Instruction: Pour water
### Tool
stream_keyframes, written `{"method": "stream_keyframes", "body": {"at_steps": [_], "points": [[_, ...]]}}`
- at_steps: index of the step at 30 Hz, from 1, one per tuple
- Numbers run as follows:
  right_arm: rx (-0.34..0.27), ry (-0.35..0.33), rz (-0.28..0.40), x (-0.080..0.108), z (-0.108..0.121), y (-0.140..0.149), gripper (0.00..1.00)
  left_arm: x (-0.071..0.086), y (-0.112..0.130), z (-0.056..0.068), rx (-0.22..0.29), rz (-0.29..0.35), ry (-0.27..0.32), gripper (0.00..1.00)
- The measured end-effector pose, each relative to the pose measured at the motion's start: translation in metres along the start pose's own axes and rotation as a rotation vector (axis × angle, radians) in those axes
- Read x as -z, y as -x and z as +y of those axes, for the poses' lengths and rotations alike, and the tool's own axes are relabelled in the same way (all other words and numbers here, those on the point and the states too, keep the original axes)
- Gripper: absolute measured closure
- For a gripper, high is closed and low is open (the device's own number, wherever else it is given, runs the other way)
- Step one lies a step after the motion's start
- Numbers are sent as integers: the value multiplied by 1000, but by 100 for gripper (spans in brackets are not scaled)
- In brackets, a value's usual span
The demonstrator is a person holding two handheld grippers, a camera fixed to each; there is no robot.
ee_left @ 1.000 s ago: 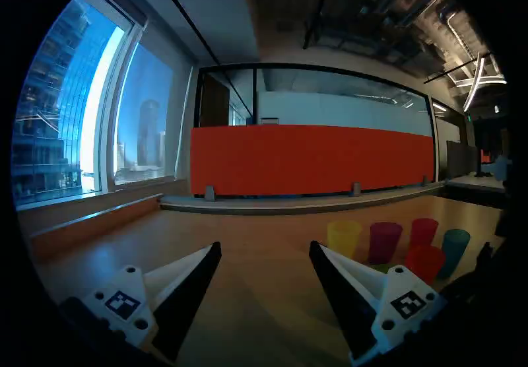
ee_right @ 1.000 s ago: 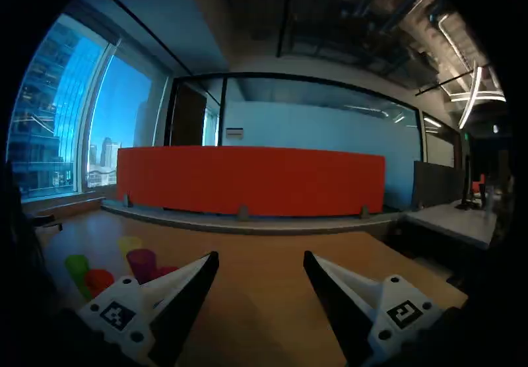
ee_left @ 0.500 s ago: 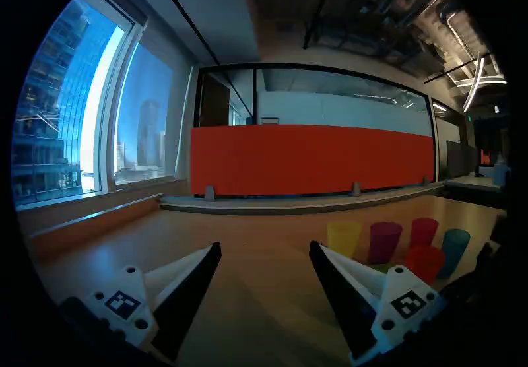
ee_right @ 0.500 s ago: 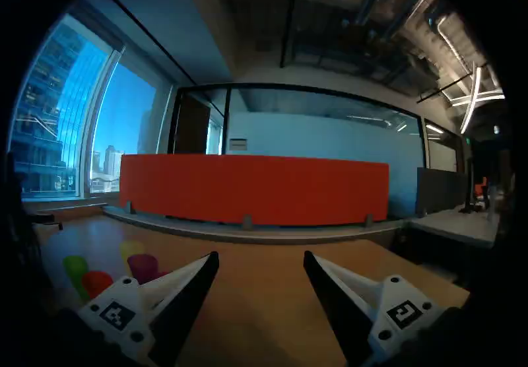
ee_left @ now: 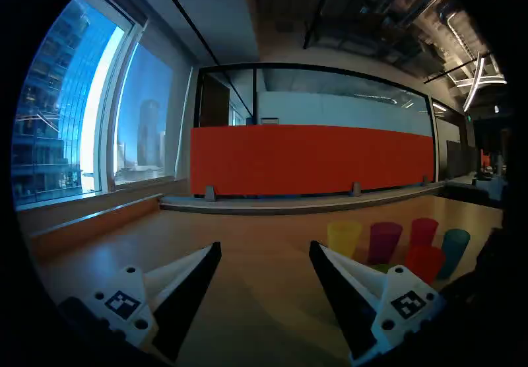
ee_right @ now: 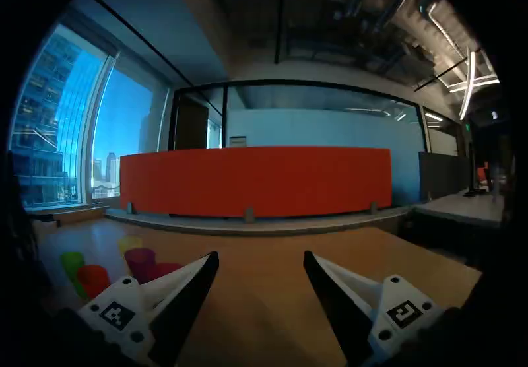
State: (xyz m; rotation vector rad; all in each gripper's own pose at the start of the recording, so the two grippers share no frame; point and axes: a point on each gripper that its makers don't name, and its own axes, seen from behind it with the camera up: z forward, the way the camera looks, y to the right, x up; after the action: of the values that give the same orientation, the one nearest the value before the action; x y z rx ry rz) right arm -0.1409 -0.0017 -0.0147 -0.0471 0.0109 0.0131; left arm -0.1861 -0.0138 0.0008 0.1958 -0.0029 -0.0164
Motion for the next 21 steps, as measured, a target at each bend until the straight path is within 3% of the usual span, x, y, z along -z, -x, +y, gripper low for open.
{"method": "stream_keyframes", "body": {"at_steps": [9, 21], "points": [[-46, 20, -10, -1, 14, 12, 1, 1, 0, -1, 0, 0, 0, 1], [-33, 31, -15, -2, 18, 19, 1, -2, 0, 0, 0, 0, 1, 1]]}}
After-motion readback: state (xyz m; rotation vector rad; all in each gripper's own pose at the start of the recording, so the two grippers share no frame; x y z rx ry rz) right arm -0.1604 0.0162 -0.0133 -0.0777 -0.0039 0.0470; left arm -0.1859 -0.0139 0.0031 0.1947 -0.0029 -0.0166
